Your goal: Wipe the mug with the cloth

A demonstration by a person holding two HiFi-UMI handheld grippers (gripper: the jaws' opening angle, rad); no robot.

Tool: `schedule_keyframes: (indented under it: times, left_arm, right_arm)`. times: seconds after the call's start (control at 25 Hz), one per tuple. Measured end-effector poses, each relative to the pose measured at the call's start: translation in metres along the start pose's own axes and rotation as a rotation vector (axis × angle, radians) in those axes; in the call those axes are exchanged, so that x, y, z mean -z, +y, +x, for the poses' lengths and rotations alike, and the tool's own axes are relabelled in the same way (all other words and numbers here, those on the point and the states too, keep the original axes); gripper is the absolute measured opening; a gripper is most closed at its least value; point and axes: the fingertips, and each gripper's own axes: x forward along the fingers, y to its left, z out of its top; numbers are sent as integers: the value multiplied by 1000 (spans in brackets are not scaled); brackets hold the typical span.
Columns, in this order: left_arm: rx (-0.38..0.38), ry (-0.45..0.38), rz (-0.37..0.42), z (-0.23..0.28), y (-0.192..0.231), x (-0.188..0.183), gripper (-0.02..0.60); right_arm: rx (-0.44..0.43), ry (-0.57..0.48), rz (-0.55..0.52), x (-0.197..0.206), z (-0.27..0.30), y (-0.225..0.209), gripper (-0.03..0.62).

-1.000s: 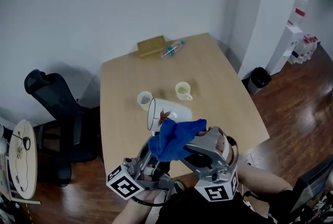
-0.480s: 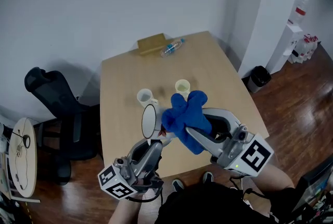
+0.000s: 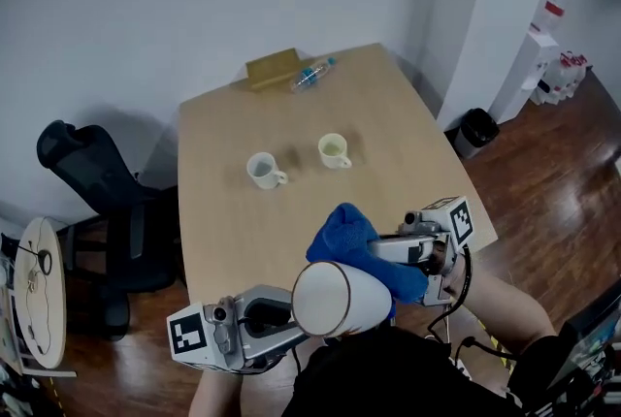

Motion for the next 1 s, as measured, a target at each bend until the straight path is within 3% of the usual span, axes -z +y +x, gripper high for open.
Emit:
schedule_keyframes:
  times: [0.08,0.16,0.44,0.56,0.68,0.76,0.84,0.92,1.0]
  left_arm:
    - [68,33,12,8,-14,4,61]
    - [123,58,27,15,-25,7,61]
    - [231,74,89,36,-43,2,61]
    - [240,95,144,47,-48,-2,63]
    - [228,122,208,54,-52,-4,63]
    - [193,128,239,56,-48,-4,63]
    - [123,117,267,56,-39,-4,63]
    - [4,106,312,53,-26,-5,61]
    - [-152,97,349,45,-6,-6,61]
  right_arm:
    - [-131,2,171,22,1,1,104]
    - [-229,0,267,38,1,5,104]
    - [-483,-83,436,57,12,25,104]
    - [-579,-109,534,66,4,30,104]
    - [-642,-116,567,77,-6,24,104]
    - [-632,-170,557,70,-3,19,104]
    - [-554,-268,505,53,0,12,104]
    - [-380,-412,387,25,-4,-2,104]
    - [-138,-582,206,-8,-28,-18,104]
